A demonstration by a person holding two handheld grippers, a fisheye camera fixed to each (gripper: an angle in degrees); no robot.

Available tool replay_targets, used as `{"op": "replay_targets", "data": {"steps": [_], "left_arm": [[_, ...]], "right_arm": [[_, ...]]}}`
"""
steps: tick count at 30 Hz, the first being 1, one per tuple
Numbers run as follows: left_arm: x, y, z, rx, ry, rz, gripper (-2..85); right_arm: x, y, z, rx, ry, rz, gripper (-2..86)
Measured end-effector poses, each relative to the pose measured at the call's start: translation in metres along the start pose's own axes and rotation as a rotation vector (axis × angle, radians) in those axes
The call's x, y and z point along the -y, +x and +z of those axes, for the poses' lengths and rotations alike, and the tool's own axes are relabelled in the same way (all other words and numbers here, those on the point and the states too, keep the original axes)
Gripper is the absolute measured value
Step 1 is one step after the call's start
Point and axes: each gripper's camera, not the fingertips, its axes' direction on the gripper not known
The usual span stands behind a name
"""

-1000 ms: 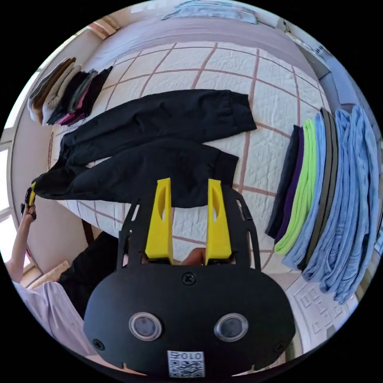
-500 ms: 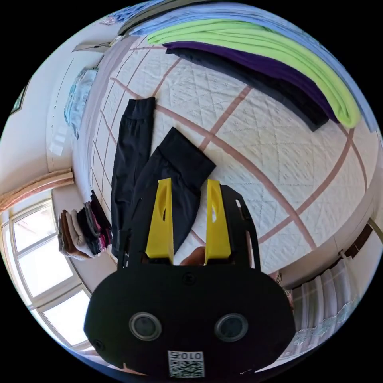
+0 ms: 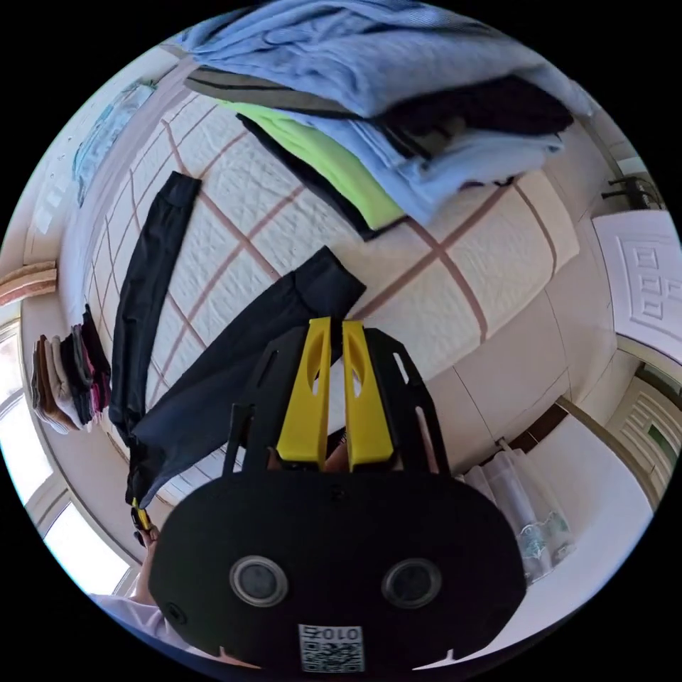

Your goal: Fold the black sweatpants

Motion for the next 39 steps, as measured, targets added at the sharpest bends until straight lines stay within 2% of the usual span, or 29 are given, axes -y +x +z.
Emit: {"op": "replay_targets", "data": {"steps": [3,6,11,14,16,19,21,24,27,33,39], "left_arm": [[-0.026,-0.038,0.007,0.029,-0.002,-0.127,1.6],[-0.049,-0.07,0.009,0.113,0.018,-0.294,2.3],[-0.065,-0.084,-0.01,0.119,0.174,-0.409,3.9],[-0.06,-0.084,-0.019,0.125,0.174,-0.39,5.1],[-0.056,-0.08,-0.028,0.132,0.207,-0.349,6.0],[-0.042,-0.053,-0.039,0.337,0.165,-0.212,8.3],[-0.02,-0.007,-0.028,0.535,0.075,0.036,9.1],[0.009,0.04,0.006,0.652,-0.061,0.31,8.8],[0.038,0.061,0.037,0.724,-0.124,0.434,8.5],[0.097,0.083,0.092,0.666,-0.222,0.624,7.6],[0.147,0.083,0.144,0.629,-0.362,0.622,2.5]], "right_arm": [[-0.004,0.041,0.033,-0.005,-0.131,0.021,2.6],[-0.006,0.055,0.05,-0.013,-0.166,0.027,2.7],[-0.005,0.061,0.043,-0.034,-0.167,0.022,2.8],[-0.006,0.066,0.031,-0.024,-0.158,0.01,2.9],[-0.009,0.069,0.021,-0.025,-0.142,0.006,3.0],[-0.021,0.071,0.004,-0.041,-0.075,0.027,2.9],[-0.033,0.071,-0.012,-0.056,0.029,0.051,2.8],[-0.05,0.075,-0.041,0.015,0.24,0.106,3.4],[-0.053,0.079,-0.058,0.119,0.332,0.162,3.4],[-0.05,0.027,-0.062,0.219,0.333,0.016,2.8],[-0.042,-0.045,-0.022,0.24,0.197,-0.174,3.2]]}}
